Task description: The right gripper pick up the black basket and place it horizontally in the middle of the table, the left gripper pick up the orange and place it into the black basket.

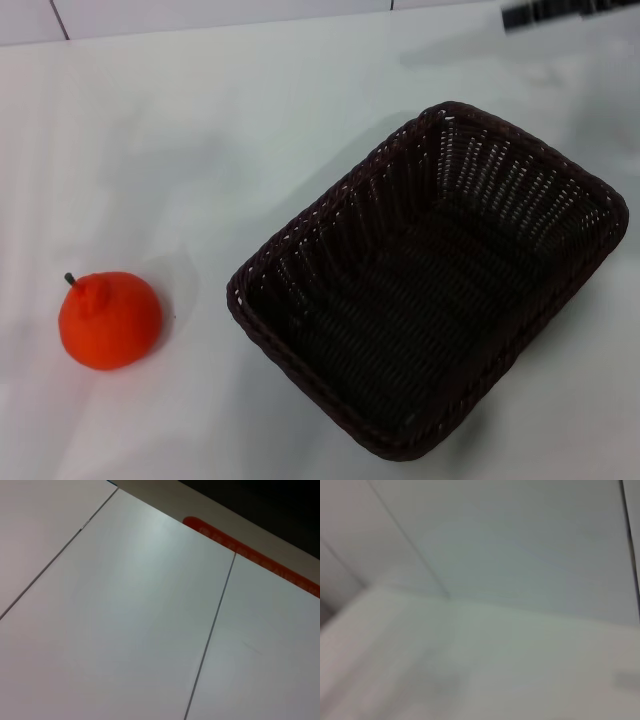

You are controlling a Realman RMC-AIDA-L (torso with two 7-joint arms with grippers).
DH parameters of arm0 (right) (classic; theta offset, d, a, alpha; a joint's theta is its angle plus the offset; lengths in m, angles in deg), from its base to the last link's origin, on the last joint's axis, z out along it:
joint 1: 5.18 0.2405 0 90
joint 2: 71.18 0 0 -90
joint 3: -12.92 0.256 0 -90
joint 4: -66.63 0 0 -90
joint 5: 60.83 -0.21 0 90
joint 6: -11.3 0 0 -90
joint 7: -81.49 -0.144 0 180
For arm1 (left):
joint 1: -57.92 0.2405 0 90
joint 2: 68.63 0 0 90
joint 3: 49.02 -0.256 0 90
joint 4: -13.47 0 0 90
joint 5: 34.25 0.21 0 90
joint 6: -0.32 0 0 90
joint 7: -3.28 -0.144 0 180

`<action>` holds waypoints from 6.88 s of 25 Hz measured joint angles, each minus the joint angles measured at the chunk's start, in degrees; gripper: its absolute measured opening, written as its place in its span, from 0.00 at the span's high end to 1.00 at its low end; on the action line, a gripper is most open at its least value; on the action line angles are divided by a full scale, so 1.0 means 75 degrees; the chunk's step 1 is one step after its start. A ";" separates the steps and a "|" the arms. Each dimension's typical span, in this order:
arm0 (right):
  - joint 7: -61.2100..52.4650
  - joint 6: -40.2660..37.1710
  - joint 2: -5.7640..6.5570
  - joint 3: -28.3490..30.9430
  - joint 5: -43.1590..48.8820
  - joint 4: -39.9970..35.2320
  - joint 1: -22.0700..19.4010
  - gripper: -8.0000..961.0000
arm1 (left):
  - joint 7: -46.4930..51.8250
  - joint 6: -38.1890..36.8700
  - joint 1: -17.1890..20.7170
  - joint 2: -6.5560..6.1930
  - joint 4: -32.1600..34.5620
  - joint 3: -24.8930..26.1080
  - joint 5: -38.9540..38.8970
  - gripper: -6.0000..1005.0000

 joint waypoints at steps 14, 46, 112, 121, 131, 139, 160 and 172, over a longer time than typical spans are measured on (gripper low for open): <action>-0.0329 0.1300 -0.0165 -0.0228 0.2960 0.0088 0.0898 0.21 | 0.0000 -0.0021 -0.0056 -0.0006 -0.0015 0.0000 -0.0025 0.12; 0.0592 0.0734 0.0240 0.1259 0.2242 0.2313 0.0636 0.79 | -0.0017 -0.0388 -0.0500 -0.0016 -0.0042 0.0010 -0.0029 0.12; 0.0559 -0.3261 -0.0711 0.2873 -0.0767 0.3884 0.0012 0.03 | 0.0060 -0.3785 0.0181 -0.0761 -0.0940 -0.2834 0.4130 0.13; 0.0610 -0.3359 -0.0777 0.2865 -0.0773 0.3884 0.0038 0.03 | 0.0081 -0.4179 0.0124 -0.0780 -0.1147 -0.2948 0.4877 0.25; 0.0736 -0.3376 -0.0803 0.2924 -0.0772 0.3884 -0.0015 0.03 | 0.0085 -0.4014 0.0124 -0.0729 -0.1235 -0.2903 0.4894 0.64; 0.0759 -0.3378 -0.0806 0.2931 -0.0771 0.3884 -0.0059 0.03 | 0.0090 -0.2080 0.0043 -0.0687 -0.1236 -0.1460 0.4824 0.72; 0.1361 -0.3325 -0.1077 0.2897 -0.1363 0.3884 -0.0251 0.03 | 0.2058 -0.3325 -0.2706 -0.0007 -0.1152 -0.0346 0.4902 0.72; 0.2131 -0.3755 -0.1231 0.2882 -0.1688 0.3876 -0.0153 0.03 | 0.1758 -0.2821 -0.2302 0.0028 -0.0998 -0.0241 0.4076 0.36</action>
